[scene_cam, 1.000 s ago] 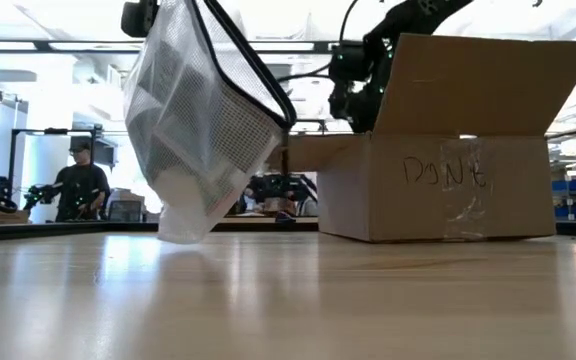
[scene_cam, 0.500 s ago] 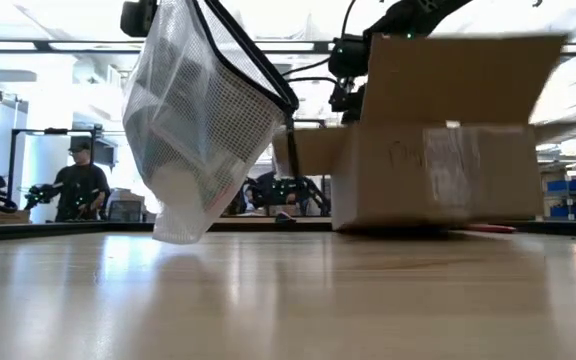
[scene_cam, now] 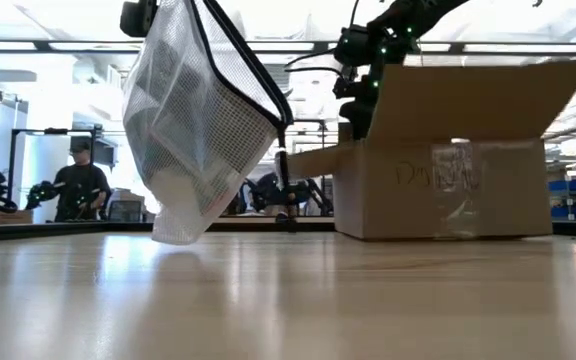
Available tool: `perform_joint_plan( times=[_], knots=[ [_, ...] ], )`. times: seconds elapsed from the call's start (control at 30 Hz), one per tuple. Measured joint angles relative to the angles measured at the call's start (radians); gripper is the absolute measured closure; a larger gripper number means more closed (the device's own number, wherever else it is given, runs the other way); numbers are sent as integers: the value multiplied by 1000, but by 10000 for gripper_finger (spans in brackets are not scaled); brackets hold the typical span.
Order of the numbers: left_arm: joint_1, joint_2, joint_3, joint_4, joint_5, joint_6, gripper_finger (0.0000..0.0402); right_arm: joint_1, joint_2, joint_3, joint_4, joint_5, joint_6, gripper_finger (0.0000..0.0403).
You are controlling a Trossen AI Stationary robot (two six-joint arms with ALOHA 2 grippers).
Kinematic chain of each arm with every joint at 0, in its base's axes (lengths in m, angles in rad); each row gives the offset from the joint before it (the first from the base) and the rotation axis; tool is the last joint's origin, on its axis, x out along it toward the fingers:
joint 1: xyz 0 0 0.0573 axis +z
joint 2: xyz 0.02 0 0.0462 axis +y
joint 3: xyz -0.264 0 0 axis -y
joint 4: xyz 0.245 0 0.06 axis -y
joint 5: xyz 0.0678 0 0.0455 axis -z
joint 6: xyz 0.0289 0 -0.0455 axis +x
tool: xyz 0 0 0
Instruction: Unpack boxes
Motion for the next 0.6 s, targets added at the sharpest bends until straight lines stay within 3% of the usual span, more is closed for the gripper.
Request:
perform_joint_plan(
  times=[0.6],
  knots=[
    [0,0,0,0,0,-15,402,-158,0,0,78,-7,-73,182]
  ],
)
